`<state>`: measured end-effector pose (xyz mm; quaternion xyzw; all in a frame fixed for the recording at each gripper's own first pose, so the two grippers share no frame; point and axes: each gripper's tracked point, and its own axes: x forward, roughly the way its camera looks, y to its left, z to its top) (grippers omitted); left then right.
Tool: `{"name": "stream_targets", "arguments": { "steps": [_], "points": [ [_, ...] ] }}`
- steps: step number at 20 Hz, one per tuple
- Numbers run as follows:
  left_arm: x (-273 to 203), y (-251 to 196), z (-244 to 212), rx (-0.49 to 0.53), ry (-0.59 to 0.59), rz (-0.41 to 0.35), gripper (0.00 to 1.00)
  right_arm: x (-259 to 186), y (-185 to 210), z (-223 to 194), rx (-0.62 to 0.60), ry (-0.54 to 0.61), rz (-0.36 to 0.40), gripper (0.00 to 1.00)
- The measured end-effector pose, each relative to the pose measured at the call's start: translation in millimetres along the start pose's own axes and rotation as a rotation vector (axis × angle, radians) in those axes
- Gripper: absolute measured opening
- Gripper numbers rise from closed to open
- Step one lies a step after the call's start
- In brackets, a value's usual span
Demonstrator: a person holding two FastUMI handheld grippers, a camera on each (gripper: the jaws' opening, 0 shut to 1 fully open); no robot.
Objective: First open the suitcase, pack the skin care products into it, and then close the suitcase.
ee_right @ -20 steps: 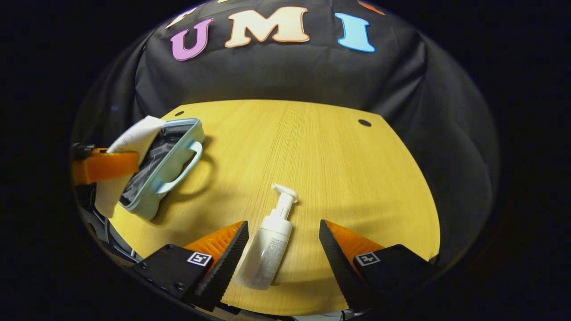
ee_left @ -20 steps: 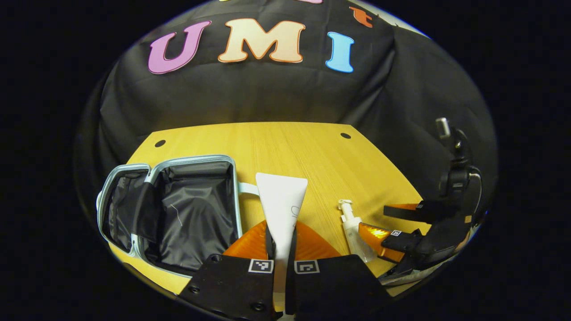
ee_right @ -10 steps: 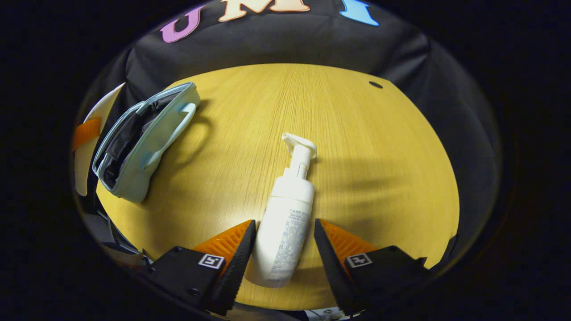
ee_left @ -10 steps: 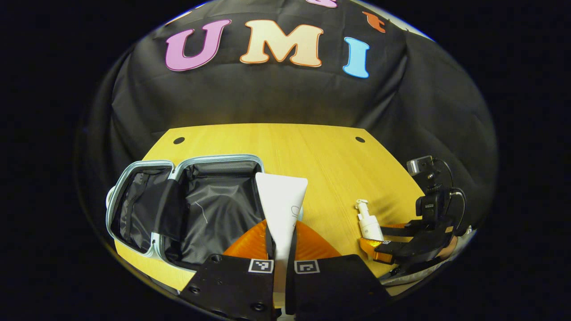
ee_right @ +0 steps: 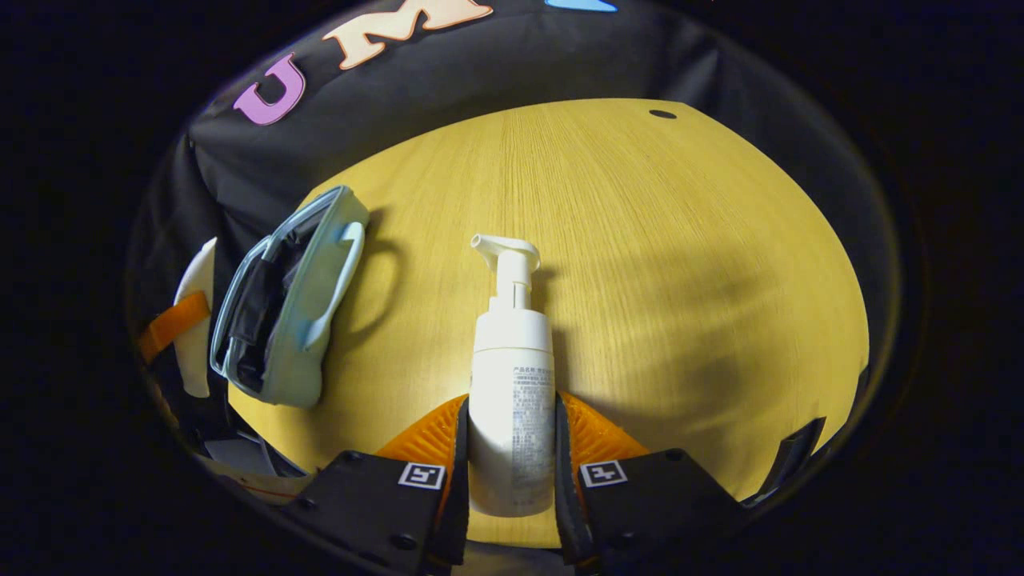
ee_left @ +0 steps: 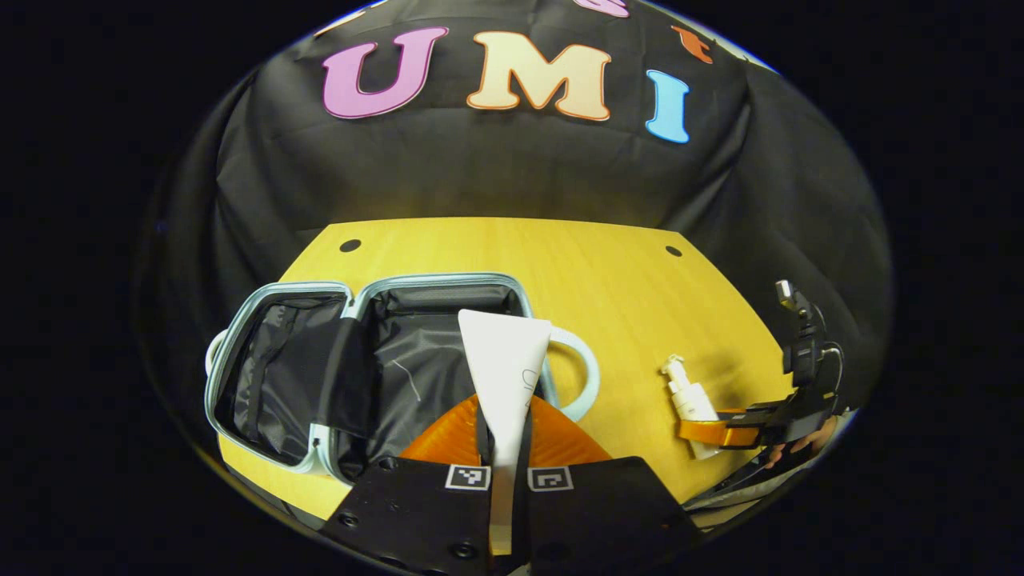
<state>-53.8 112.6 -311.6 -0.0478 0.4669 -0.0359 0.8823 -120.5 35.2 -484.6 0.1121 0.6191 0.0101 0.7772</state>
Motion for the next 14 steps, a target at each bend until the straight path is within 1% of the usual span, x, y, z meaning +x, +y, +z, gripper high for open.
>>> {"name": "stream_targets", "arguments": {
  "steps": [5,10,14],
  "points": [
    [24.3,45.3,-7.3,-0.020,0.042,0.037,0.02,-16.8,33.4,24.7,0.050,-0.042,0.064,0.46],
    [63.4,78.7,-27.0,-0.039,0.111,0.048,0.03,-29.8,67.7,40.9,0.063,-0.092,0.085,0.46],
    [91.9,93.5,-40.0,-0.065,0.164,0.039,0.03,-35.7,95.1,43.3,0.095,-0.086,0.111,0.47]
  ]
}}
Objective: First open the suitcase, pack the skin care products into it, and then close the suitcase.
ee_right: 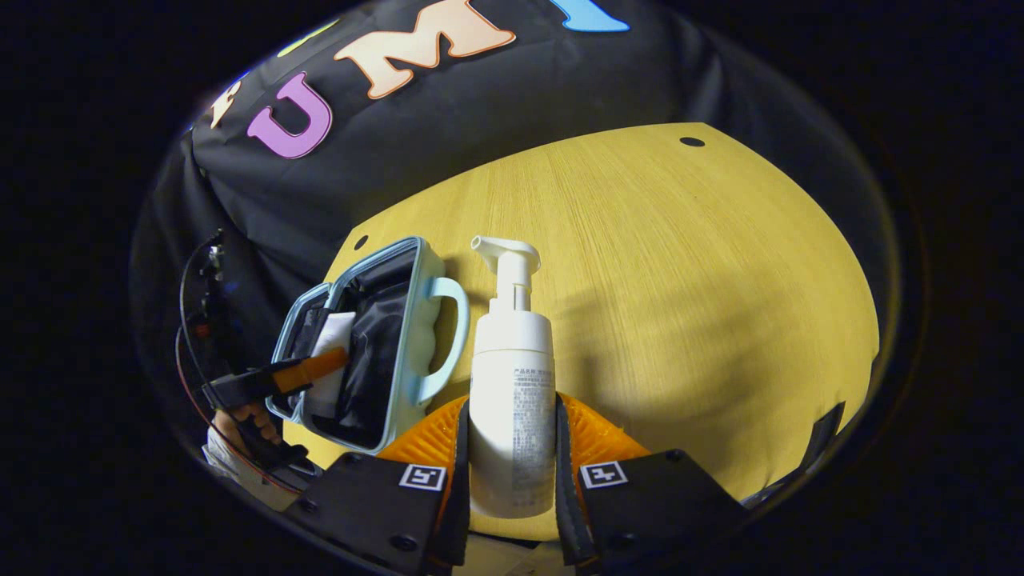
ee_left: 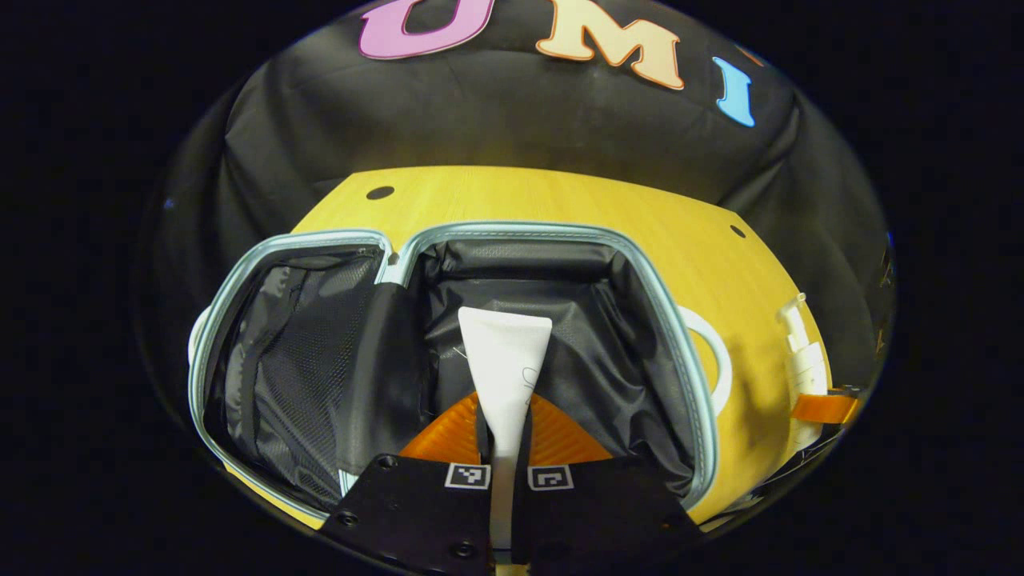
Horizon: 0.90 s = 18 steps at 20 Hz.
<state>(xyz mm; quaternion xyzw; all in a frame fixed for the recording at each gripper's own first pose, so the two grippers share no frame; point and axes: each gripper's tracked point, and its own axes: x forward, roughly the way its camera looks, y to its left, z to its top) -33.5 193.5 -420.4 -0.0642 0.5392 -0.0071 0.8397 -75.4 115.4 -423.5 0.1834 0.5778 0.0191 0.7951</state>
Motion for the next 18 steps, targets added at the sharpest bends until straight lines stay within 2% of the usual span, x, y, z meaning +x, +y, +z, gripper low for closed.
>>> {"name": "stream_targets", "arguments": {
  "steps": [8,10,11,12,13,14,15,16,17,18],
  "points": [
    [26.2,16.9,-20.5,-0.020,0.065,-0.009,0.03,9.2,46.8,6.1,0.005,0.006,0.045,0.46],
    [28.0,16.6,-18.8,-0.013,0.056,-0.026,0.07,14.0,58.2,5.3,-0.007,0.014,0.053,0.46],
    [25.8,14.4,-18.5,-0.010,0.054,-0.037,0.15,17.4,65.4,6.0,-0.011,0.018,0.061,0.45],
    [25.4,9.8,-17.4,-0.013,0.049,-0.066,0.14,20.4,74.3,5.8,-0.014,0.023,0.073,0.45],
    [23.3,4.4,-15.3,-0.016,0.039,-0.084,0.31,23.2,83.9,6.6,-0.020,0.029,0.085,0.46],
    [19.0,-2.7,-10.0,-0.020,0.019,-0.107,0.38,26.7,93.1,7.0,-0.029,0.030,0.097,0.46],
    [11.2,-6.6,-3.1,-0.017,-0.013,-0.118,0.51,30.4,103.0,7.0,-0.041,0.036,0.108,0.45],
    [2.1,-12.6,7.4,-0.010,-0.051,-0.136,0.53,35.3,113.7,6.1,-0.051,0.039,0.121,0.45],
    [-9.7,-17.8,16.8,-0.006,-0.089,-0.151,0.63,39.5,123.3,5.9,-0.057,0.047,0.132,0.46],
    [-21.4,-19.7,27.5,-0.006,-0.126,-0.165,0.63,46.1,132.9,3.8,-0.064,0.058,0.142,0.46]
  ]
}}
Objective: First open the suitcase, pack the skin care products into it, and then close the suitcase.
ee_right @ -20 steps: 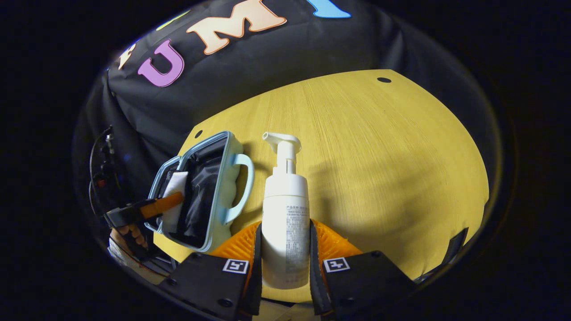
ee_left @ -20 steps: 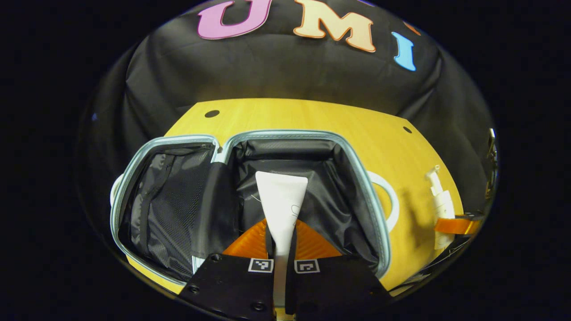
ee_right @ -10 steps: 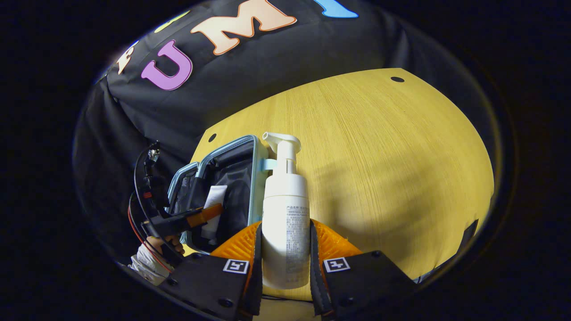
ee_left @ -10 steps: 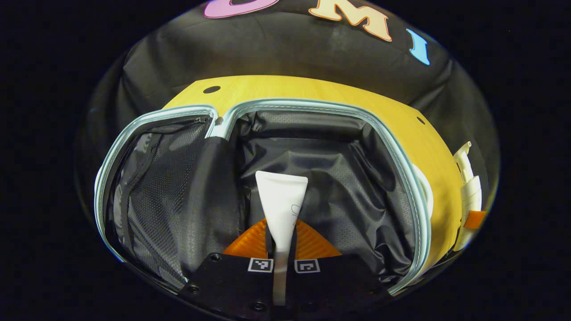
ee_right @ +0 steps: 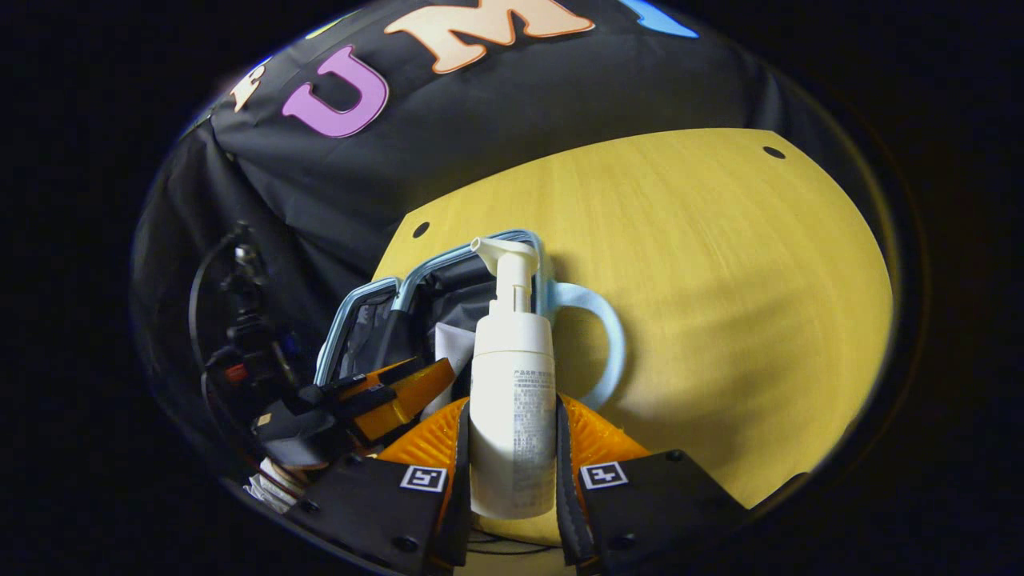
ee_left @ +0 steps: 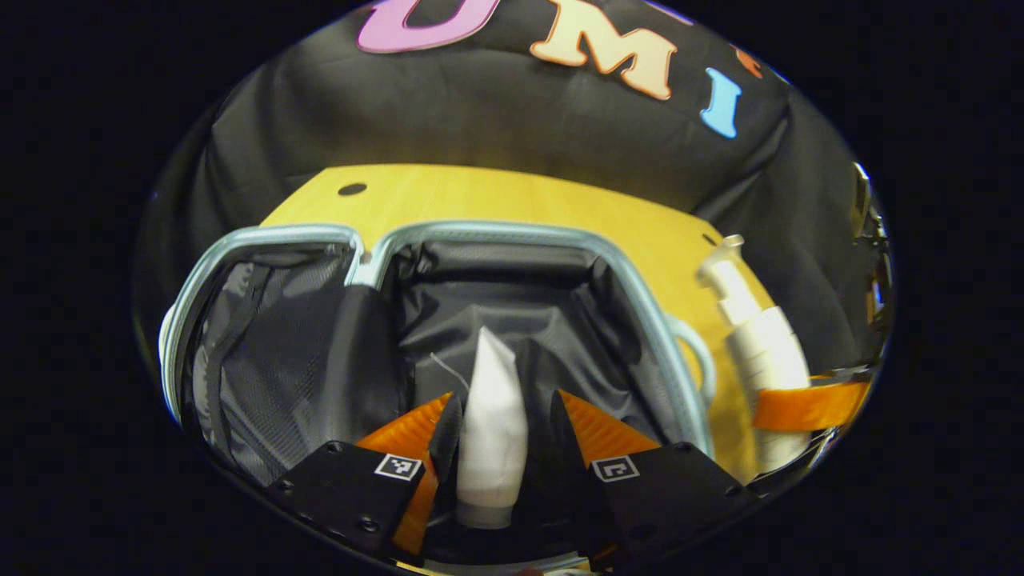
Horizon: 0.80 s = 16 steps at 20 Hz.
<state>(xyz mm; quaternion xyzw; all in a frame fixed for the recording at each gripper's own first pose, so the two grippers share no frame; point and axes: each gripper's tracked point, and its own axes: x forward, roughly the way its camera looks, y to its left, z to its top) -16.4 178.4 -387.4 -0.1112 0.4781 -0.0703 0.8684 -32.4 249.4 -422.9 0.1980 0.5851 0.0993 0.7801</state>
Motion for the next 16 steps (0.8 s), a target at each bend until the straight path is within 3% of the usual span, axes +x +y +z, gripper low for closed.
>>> {"name": "stream_targets", "arguments": {
  "steps": [5,12,16],
  "points": [
    [-43.5,36.2,31.7,-0.028,-0.094,0.052,0.63,39.0,19.3,-17.6,-0.023,0.067,0.002,0.46],
    [-100.1,146.9,24.1,-0.146,-0.154,0.261,0.63,87.3,27.2,-41.4,-0.055,0.155,-0.061,0.44],
    [-123.2,193.0,9.6,-0.224,-0.163,0.358,0.69,101.3,19.5,-54.6,-0.121,0.203,-0.154,0.48]
  ]
}}
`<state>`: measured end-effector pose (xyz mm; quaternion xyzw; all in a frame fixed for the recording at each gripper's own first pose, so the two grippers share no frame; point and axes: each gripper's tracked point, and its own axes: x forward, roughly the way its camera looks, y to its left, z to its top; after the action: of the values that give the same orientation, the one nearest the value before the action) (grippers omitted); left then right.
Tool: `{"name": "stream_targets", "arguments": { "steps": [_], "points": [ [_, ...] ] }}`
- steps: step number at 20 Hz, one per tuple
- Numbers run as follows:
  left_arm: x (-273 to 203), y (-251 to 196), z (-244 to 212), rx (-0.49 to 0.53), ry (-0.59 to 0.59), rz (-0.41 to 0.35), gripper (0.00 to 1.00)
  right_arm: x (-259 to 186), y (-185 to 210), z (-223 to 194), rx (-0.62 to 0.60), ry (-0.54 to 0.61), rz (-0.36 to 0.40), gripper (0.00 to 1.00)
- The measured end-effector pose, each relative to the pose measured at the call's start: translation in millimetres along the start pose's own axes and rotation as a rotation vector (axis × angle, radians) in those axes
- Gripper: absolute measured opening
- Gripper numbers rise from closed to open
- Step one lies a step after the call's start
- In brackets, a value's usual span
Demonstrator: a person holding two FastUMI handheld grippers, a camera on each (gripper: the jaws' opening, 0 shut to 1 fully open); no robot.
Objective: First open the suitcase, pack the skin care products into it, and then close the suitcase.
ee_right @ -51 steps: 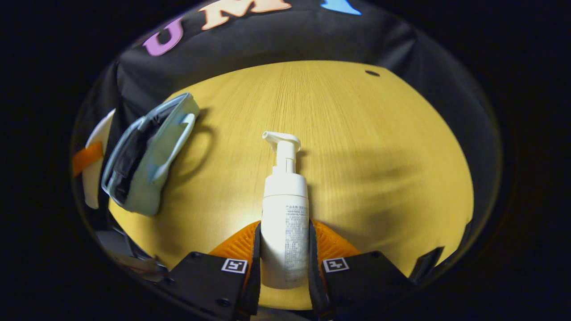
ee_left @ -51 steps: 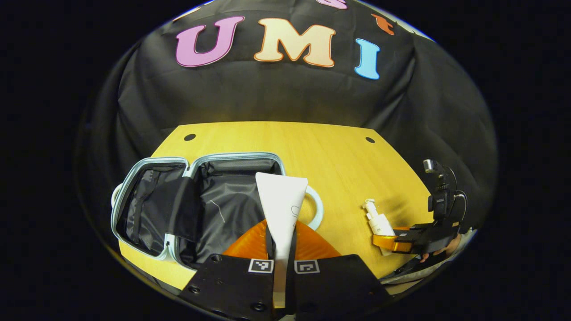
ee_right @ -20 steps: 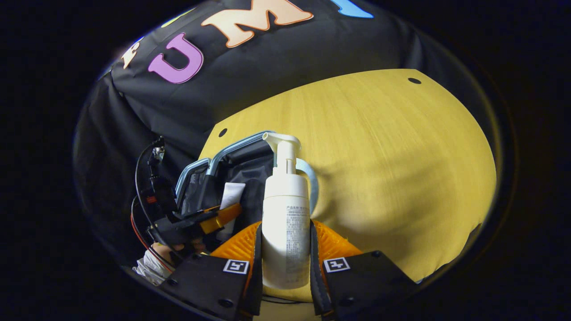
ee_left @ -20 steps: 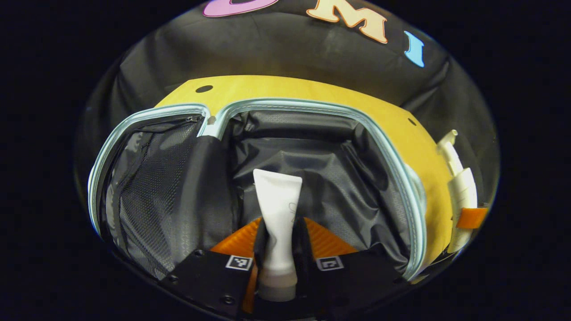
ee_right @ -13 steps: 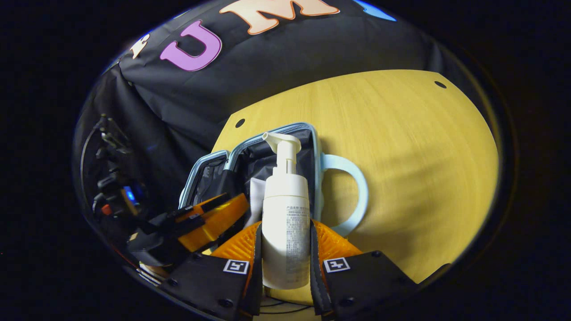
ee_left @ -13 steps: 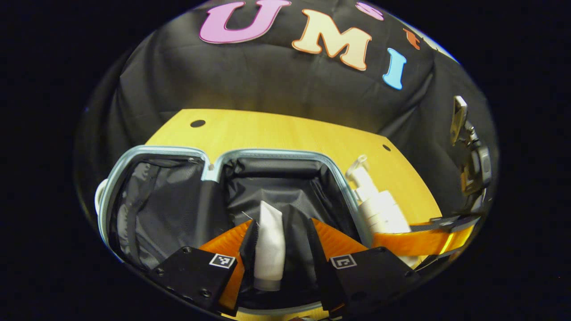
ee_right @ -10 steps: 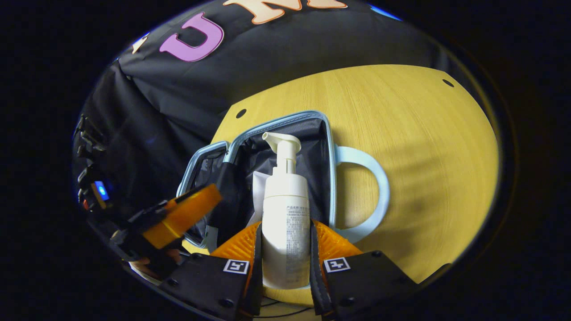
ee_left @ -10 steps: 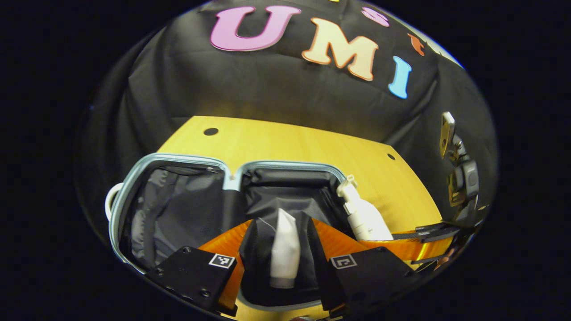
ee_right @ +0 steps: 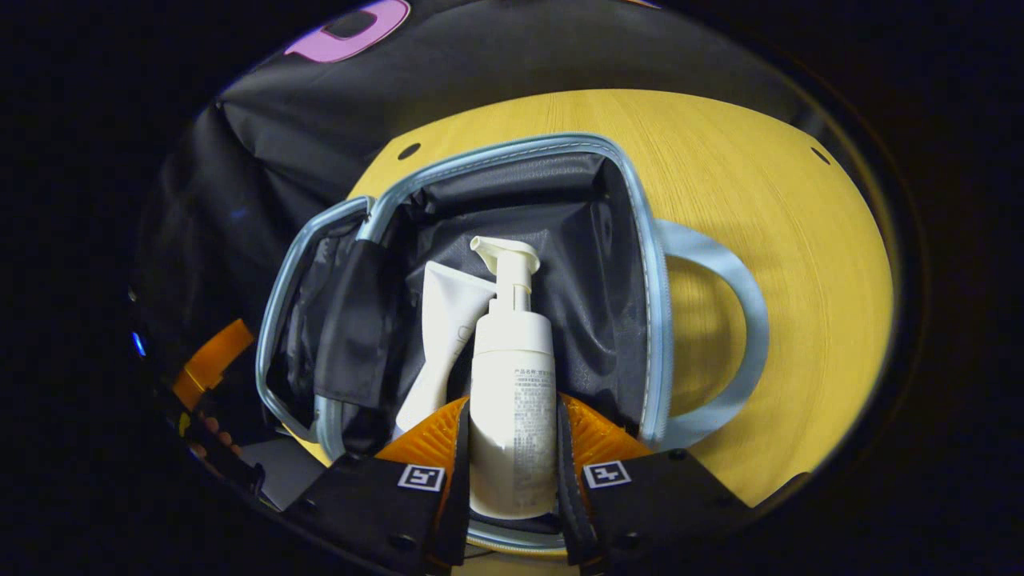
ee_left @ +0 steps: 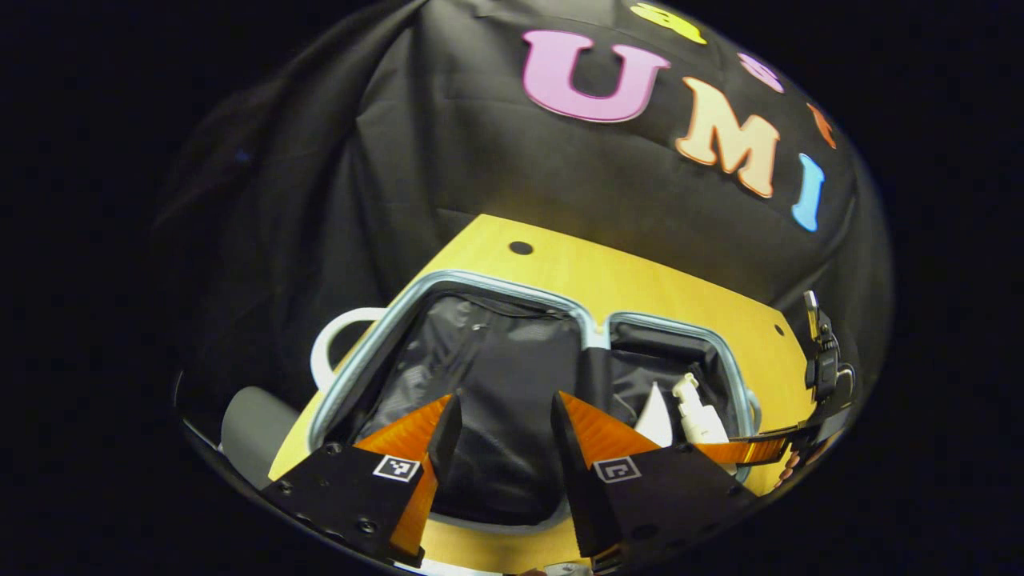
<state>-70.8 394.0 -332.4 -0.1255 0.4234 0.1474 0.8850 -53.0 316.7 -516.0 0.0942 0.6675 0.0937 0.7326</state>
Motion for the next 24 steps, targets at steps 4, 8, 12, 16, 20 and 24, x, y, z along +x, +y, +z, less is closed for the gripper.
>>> {"name": "stream_targets", "arguments": {
  "steps": [4,8,12,16,20,24],
  "points": [
    [-3.1,42.0,6.0,-0.027,-0.015,0.087,0.67,-2.5,-0.7,0.4,-0.014,-0.008,-0.015,0.59],
    [1.2,83.8,19.2,-0.030,-0.027,0.154,0.78,-14.1,13.0,10.9,0.001,-0.053,0.040,0.78],
    [9.6,118.8,35.5,-0.024,-0.031,0.208,0.78,-30.6,11.2,21.6,-0.003,-0.108,0.059,0.90],
    [25.3,141.7,40.9,0.006,-0.007,0.232,0.78,-56.2,-0.9,41.6,0.032,-0.187,0.060,0.94],
    [54.3,163.0,39.5,0.055,0.047,0.237,0.81,-79.1,-25.4,55.1,0.061,-0.255,0.022,0.94],
    [84.1,179.1,24.9,0.053,0.148,0.221,0.76,-89.7,-50.5,55.2,0.089,-0.278,-0.031,0.94]
  ]
}}
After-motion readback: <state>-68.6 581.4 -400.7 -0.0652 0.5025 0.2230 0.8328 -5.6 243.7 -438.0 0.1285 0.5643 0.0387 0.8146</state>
